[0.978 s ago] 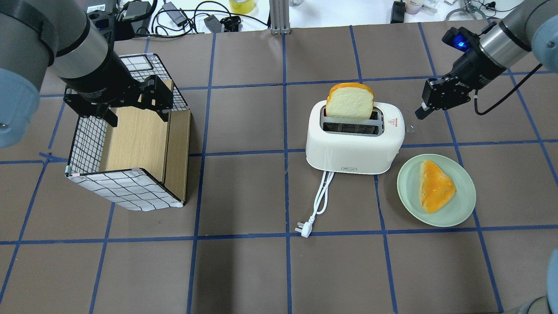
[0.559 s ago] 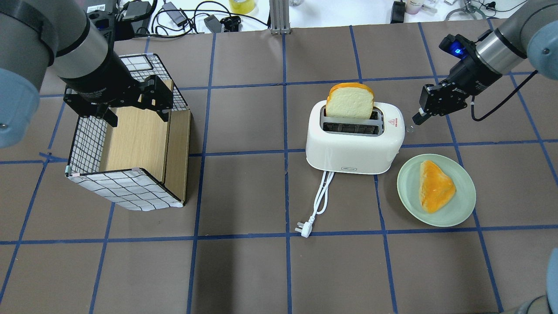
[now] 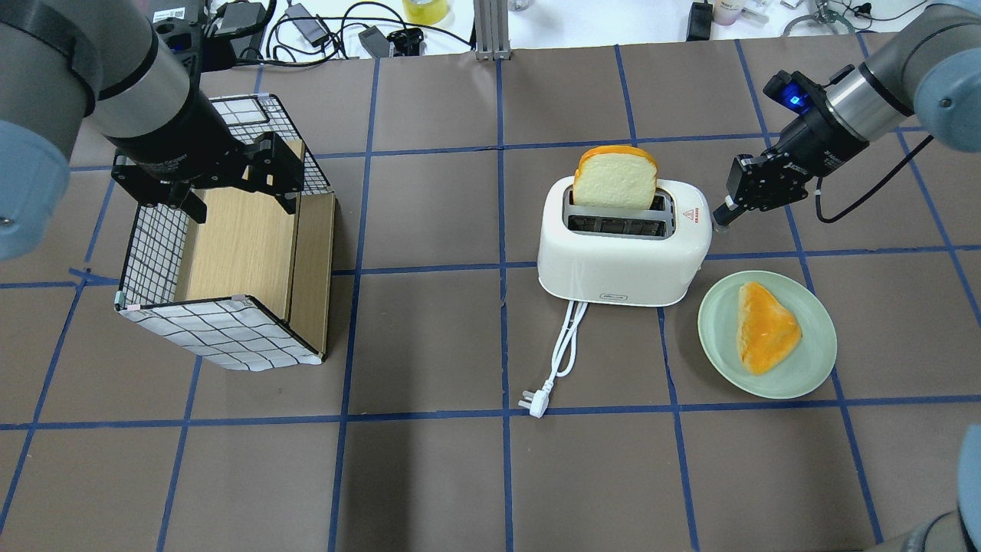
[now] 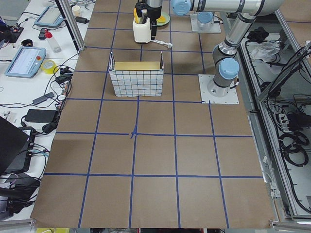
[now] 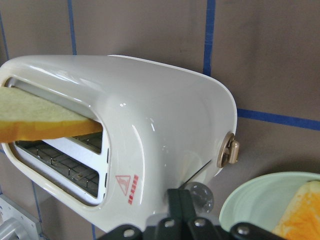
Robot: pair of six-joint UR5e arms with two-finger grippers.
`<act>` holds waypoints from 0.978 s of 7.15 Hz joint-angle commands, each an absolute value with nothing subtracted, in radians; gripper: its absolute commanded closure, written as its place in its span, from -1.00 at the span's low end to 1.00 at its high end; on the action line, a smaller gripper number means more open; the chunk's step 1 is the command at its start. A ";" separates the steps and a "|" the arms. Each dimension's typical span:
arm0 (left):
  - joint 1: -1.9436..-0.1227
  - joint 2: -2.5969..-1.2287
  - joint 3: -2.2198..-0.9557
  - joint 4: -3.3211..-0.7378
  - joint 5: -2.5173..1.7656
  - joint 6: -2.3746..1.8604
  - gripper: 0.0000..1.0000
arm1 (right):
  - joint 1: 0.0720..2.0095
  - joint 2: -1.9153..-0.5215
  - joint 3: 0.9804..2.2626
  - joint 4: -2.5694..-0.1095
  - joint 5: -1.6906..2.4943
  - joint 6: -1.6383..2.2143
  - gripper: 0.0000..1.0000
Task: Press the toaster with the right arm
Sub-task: 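Press the toaster lever down with the right gripper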
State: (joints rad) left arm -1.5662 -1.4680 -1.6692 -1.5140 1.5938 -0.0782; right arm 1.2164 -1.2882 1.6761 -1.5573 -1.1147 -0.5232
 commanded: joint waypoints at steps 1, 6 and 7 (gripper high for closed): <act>-1.566 -1.468 -1.669 -1.514 1.594 -0.078 -1.00 | 1.216 -1.279 1.675 -1.566 -1.117 -0.528 0.98; -1.566 -1.468 -1.669 -1.514 1.594 -0.078 -1.00 | 1.216 -1.238 1.678 -1.609 -1.131 -0.528 0.98; -1.566 -1.468 -1.669 -1.514 1.594 -0.078 -1.00 | 1.216 -1.229 1.678 -1.611 -1.131 -0.528 0.98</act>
State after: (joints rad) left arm -1.5662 -1.4680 -1.6690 -1.5140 1.5938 -0.0782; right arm 1.2165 -1.2418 1.6779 -1.6082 -1.1304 -0.5277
